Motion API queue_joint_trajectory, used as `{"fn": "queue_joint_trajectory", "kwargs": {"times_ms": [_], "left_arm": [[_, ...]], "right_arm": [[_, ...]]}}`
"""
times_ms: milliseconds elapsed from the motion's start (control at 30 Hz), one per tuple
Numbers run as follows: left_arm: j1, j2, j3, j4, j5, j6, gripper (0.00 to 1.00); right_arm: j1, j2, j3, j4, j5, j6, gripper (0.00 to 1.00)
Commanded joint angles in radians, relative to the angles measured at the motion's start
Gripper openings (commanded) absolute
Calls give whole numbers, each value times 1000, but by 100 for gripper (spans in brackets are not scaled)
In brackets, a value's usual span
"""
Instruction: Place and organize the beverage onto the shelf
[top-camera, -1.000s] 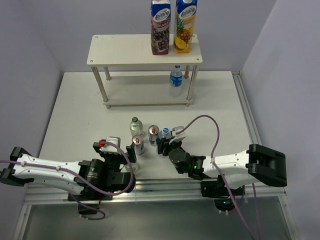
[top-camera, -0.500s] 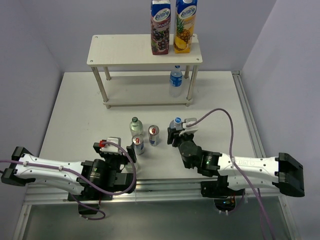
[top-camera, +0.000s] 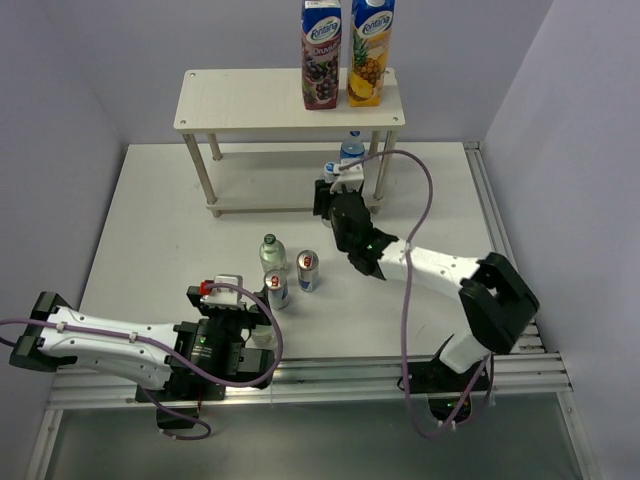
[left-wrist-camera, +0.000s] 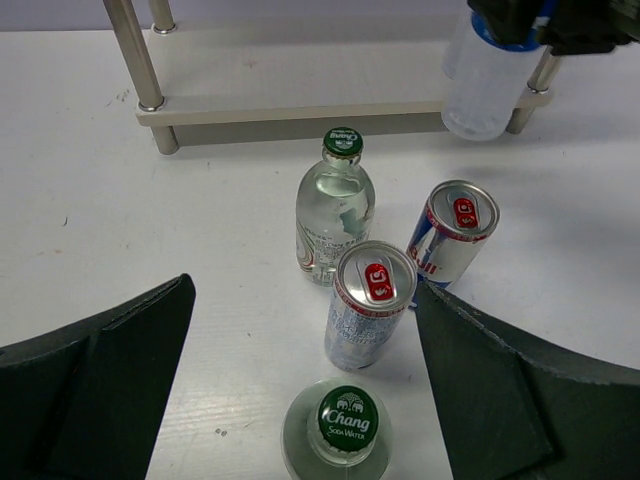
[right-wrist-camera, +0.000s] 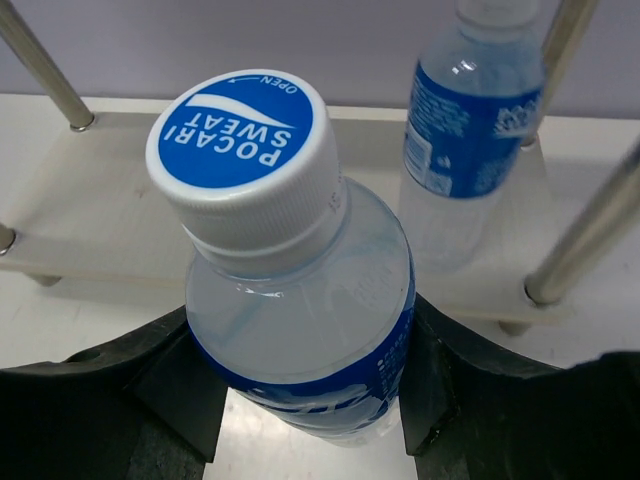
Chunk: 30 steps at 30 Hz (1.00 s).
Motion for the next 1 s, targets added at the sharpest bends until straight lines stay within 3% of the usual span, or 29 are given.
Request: {"fn": "queue_joint_trajectory", "kwargs": {"times_ms": [0, 400, 633, 967], "left_arm": [[1, 9, 40, -65, -49, -77, 99], [1, 15, 40, -83, -49, -99, 99], [1, 24, 42, -89, -51, -105, 99], [1, 34, 46, -96, -51, -111, 99]], "right_arm": [[-47, 56, 181, 162, -108, -38, 0], [-161, 300, 398, 181, -189, -58, 0], [-195, 411, 450, 237, -186, -44, 0], [-198, 437, 433, 290, -168, -38, 0]]}}
